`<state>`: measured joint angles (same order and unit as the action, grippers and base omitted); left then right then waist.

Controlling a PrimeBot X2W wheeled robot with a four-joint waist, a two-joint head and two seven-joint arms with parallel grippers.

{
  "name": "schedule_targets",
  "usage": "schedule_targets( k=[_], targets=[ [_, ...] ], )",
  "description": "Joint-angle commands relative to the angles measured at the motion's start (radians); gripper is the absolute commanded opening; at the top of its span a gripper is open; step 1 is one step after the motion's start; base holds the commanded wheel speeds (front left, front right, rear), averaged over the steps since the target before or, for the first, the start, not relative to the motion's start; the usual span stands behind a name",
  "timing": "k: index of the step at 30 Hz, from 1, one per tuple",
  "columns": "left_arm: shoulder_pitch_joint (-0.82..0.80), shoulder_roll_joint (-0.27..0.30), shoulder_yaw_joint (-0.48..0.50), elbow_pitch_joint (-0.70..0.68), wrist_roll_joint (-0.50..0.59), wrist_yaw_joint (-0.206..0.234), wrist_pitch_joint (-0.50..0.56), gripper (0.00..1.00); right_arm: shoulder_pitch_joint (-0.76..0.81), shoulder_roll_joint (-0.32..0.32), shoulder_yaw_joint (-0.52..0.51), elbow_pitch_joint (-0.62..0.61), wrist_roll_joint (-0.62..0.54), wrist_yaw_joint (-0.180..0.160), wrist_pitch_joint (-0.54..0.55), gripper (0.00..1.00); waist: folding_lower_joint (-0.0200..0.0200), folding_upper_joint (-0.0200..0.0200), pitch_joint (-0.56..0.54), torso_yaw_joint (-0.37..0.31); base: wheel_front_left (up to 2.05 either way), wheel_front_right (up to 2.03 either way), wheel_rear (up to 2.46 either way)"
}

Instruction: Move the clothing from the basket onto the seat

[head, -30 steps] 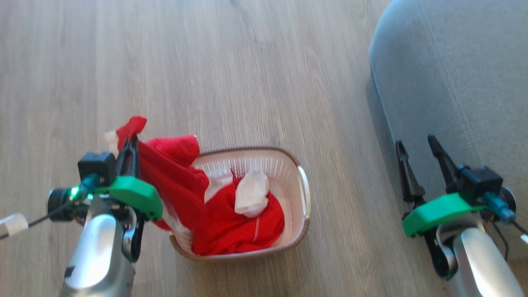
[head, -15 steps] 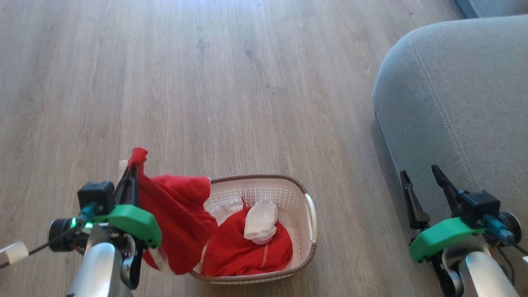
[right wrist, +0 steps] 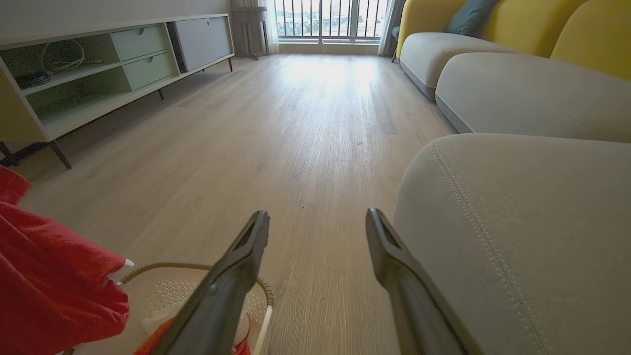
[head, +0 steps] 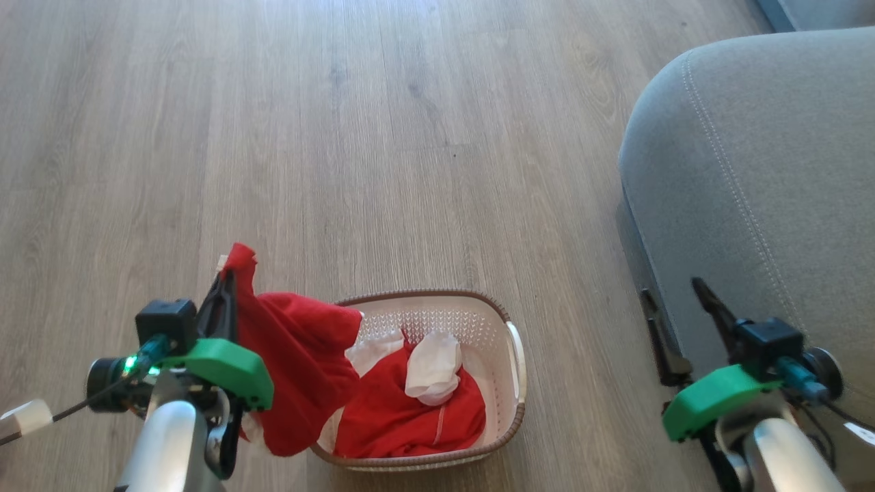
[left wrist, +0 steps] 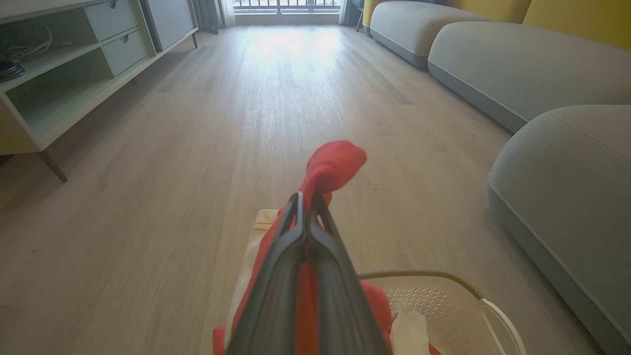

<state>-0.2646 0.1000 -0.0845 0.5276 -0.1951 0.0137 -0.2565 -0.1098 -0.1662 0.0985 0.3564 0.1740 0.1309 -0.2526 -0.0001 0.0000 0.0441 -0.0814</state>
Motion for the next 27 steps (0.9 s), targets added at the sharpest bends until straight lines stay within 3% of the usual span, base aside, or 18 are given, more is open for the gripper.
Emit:
schedule_targets(
  k=[1, 14, 20, 27],
  targets=[
    [-0.046, 0.015, 0.023, -0.044, -0.005, -0.004, -0.005, 0.00, -0.037, -0.019, 0.036, -0.030, -0.004, 0.000, -0.009, 1.00, 0.0001, 0.0000, -0.003, 0.001, 0.00, 0.00, 0.00],
    [-0.101, -0.037, -0.147, -0.204, -0.012, -0.060, 0.075, 0.00, -0.184, -0.001, 0.397, -0.045, 0.069, 0.000, -0.009, 1.00, 0.0001, 0.0000, -0.035, 0.024, 0.00, 0.00, 0.00],
    [-0.130, -0.047, -0.255, -0.291, -0.034, -0.075, 0.122, 0.00, -0.252, 0.014, 0.502, -0.034, 0.102, 0.000, -0.009, 1.00, 0.0001, 0.0000, -0.038, 0.039, 0.00, 0.00, 0.00],
    [-0.154, -0.049, -0.430, -0.409, -0.097, -0.052, 0.161, 0.00, -0.309, 0.027, 0.551, 0.000, 0.118, 0.000, -0.009, 1.00, 0.0001, 0.0000, -0.034, 0.053, 0.00, 0.00, 0.00]
  ],
)
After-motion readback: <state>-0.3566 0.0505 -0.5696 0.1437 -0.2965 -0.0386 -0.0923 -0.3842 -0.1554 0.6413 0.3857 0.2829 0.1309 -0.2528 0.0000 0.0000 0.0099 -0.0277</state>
